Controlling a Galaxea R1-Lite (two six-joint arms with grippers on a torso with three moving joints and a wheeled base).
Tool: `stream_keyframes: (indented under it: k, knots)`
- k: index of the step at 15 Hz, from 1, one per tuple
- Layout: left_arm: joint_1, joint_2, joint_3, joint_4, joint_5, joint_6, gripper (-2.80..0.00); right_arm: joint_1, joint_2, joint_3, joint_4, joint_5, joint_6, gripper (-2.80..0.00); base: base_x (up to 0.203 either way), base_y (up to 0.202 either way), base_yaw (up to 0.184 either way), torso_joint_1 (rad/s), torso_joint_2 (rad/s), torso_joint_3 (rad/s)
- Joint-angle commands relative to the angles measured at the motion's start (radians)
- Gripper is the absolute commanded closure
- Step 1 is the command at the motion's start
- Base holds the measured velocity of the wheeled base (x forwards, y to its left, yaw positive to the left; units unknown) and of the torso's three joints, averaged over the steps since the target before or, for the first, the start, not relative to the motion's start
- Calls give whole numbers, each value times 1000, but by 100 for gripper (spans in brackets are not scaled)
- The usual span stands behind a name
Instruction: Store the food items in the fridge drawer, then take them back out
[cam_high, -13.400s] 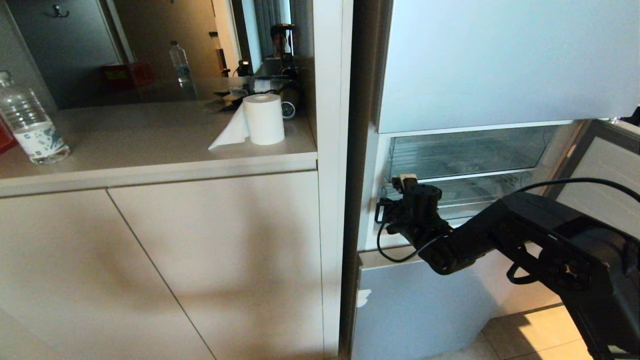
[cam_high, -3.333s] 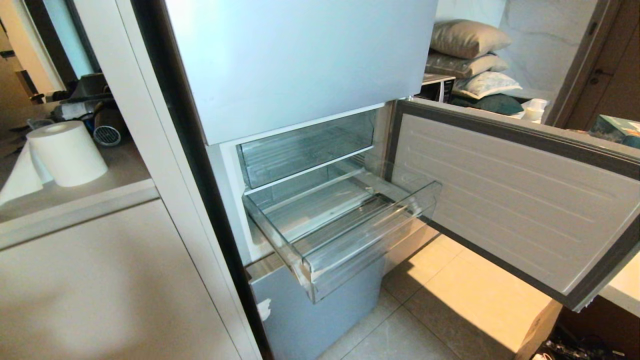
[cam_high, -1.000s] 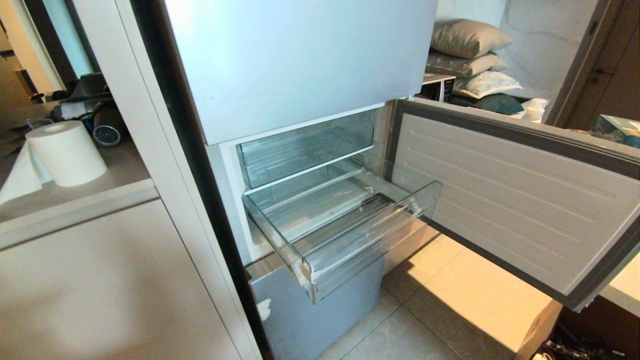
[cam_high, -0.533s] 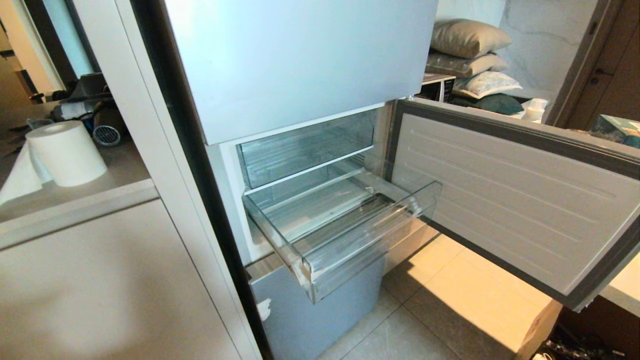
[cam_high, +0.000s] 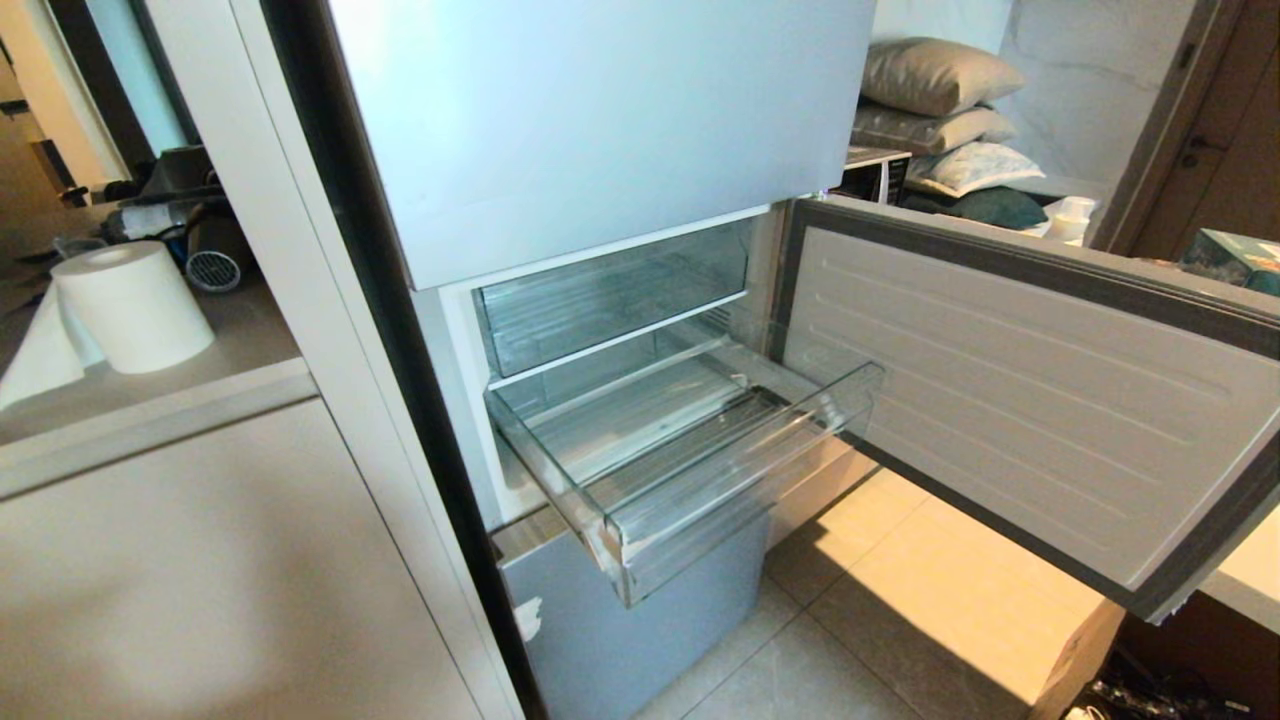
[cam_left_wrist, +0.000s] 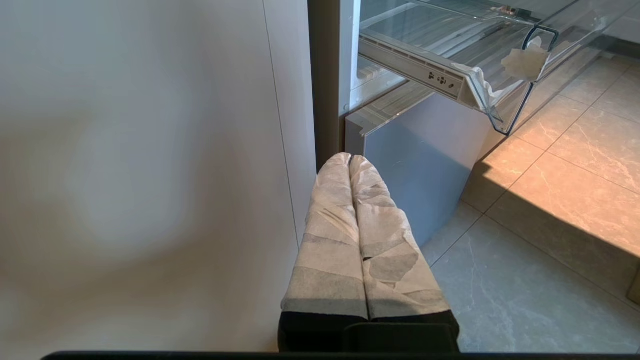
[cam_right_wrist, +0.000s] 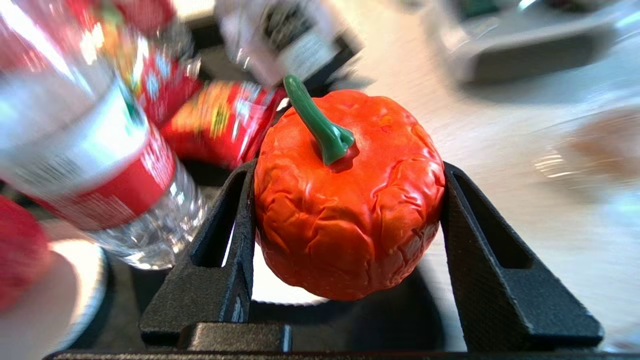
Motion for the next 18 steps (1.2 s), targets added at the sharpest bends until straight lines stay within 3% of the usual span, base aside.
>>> stream_keyframes:
  k: [1, 5, 7, 9, 13, 16, 18]
  knots:
    - [0, 1, 0, 0, 0, 1, 0, -41, -234, 71, 38, 5, 0, 0, 0, 0, 0, 0, 0, 0]
    - [0, 1, 0, 1, 0, -1, 0, -42, -611, 137, 110, 8, 31, 0, 0, 0, 0, 0, 0, 0]
    - [0, 1, 0, 0, 0, 0, 0, 75, -787, 150, 152, 6, 74, 0, 0, 0, 0, 0, 0, 0]
    - [0, 1, 0, 0, 0, 1, 0, 286, -924, 164, 206, -2, 97, 0, 0, 0, 0, 0, 0, 0]
    - [0, 1, 0, 2, 0, -1, 0, 839, -1085, 187, 302, -90, 90, 0, 0, 0, 0, 0, 0, 0]
    - [0, 1, 0, 2, 0, -1, 0, 1268, -1129, 196, 412, -187, 55, 0, 0, 0, 0, 0, 0, 0]
    - [0, 1, 0, 1, 0, 0, 0, 1491, -1072, 190, 458, -249, 41, 0, 0, 0, 0, 0, 0, 0]
